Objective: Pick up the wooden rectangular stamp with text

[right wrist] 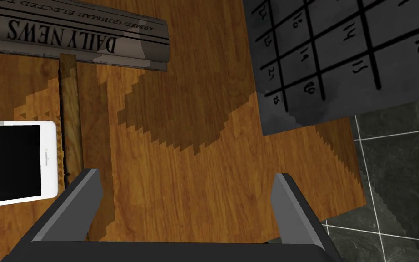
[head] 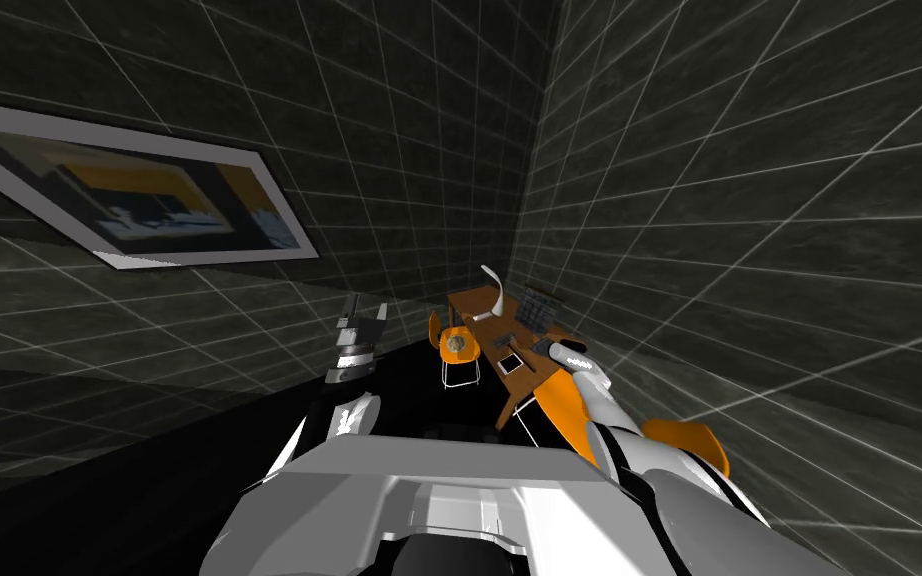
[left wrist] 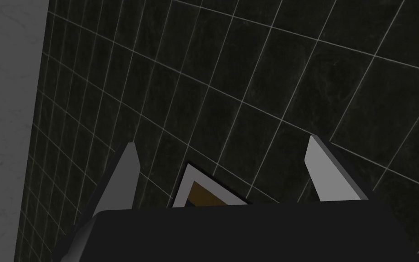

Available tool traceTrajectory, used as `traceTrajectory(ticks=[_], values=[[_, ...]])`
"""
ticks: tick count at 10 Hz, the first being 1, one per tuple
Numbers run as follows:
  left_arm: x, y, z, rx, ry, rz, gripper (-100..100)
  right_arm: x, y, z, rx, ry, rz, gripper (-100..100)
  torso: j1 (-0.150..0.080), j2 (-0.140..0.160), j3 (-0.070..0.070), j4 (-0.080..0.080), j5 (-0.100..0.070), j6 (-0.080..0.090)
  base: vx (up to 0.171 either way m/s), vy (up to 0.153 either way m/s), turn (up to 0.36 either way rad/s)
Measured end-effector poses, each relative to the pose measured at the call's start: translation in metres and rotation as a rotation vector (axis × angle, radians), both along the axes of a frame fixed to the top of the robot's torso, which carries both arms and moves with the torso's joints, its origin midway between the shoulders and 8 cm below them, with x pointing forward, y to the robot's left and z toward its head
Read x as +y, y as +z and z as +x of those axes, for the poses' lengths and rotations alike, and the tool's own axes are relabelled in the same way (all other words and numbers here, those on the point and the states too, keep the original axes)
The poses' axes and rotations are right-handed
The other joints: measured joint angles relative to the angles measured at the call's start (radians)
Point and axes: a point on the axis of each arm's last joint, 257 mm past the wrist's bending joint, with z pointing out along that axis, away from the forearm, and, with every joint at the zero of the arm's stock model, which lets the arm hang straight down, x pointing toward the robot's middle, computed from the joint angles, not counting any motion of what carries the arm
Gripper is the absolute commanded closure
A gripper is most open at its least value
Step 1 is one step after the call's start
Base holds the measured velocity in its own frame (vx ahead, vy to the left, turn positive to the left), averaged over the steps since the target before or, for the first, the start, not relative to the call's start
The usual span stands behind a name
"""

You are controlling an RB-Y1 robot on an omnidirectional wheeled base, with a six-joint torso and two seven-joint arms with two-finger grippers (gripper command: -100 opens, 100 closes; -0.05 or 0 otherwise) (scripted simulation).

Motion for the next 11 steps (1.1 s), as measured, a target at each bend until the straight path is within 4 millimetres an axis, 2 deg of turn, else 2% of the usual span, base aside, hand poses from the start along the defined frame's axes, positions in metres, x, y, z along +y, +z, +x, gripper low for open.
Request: traceTrajectory(ticks=[4, 11], values=[[0.0, 0.0, 0.0, 0.0, 0.0, 0.0, 0, -0.014, -0.034, -0.03, 0.13, -0.053, 0.081, -100, 0.0, 0.0, 0.0, 0.0, 0.0, 0.0, 0.034, -0.011, 0.143], [0.0, 0.0, 0.0, 0.0, 0.0, 0.0, 0, -0.023, -0.069, -0.077, 0.306, -0.125, 0.185, -100, 0.0, -0.001, 0.0, 0.0, 0.0, 0.0, 0.026, -0.013, 0.099]])
